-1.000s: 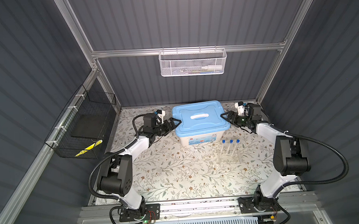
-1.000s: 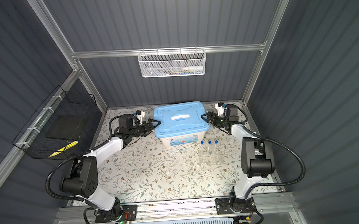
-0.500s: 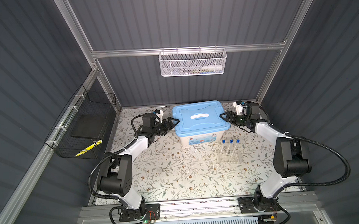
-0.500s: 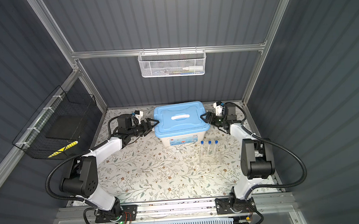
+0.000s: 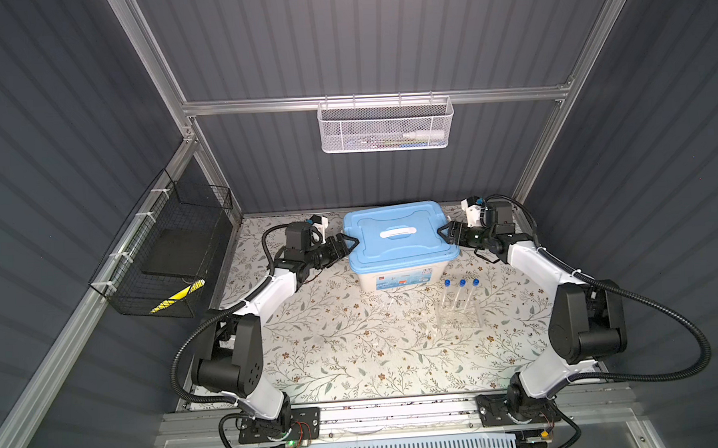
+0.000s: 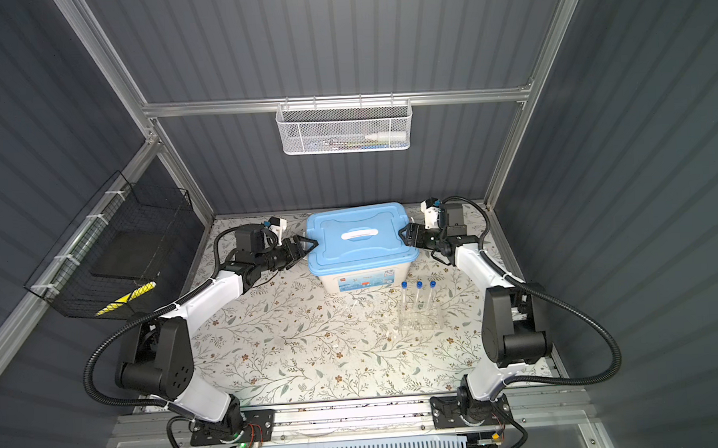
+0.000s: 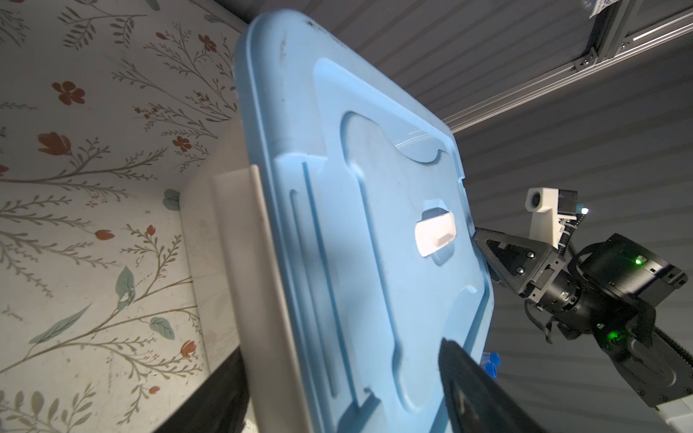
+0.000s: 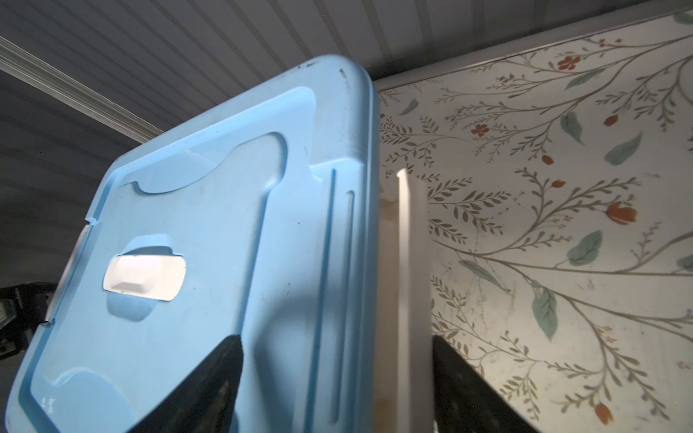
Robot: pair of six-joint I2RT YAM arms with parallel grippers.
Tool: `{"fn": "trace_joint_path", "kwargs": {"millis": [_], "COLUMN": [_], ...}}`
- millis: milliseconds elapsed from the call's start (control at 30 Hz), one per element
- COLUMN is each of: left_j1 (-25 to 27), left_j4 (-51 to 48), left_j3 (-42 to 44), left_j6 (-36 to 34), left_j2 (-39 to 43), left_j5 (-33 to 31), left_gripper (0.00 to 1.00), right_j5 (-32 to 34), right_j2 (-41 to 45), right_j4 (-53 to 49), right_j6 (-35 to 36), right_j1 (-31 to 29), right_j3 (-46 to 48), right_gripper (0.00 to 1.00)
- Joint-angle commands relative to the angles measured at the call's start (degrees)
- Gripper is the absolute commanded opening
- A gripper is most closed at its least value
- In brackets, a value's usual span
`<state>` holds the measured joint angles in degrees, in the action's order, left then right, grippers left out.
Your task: Organize the chemistry lab equipment
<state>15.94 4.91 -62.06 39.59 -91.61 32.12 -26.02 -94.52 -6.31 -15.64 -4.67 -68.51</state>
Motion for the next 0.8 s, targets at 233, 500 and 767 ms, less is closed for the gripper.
{"fn": "trace_joint_path", "kwargs": {"millis": [233,500,767], "left_j1": [2.15,2.25,2.33], "left_j4": [-3.09,-5.71,-8.05], "left_j3": [-4.02,-4.56,-4.83], "left_j6": [-3.64,-4.86,-6.26], "left_j2": [1.88,3.34,4.47], "left_j5": [-1.62,-4.37,-6.05], "left_gripper": [0.78,0.78,0.78], "right_j5": [5.50,8.52,9.79], "right_j2": [2.61,2.68,3.46], "right_j4": [-6.84,-8.28,-8.49], "right_j6": [6.03,6.50,6.32], "right_j1": [-4.85,-5.62,-5.62], "right_j3": [-5.38,-6.38,-6.46], "right_gripper": [0.78,0.79,0.81]}}
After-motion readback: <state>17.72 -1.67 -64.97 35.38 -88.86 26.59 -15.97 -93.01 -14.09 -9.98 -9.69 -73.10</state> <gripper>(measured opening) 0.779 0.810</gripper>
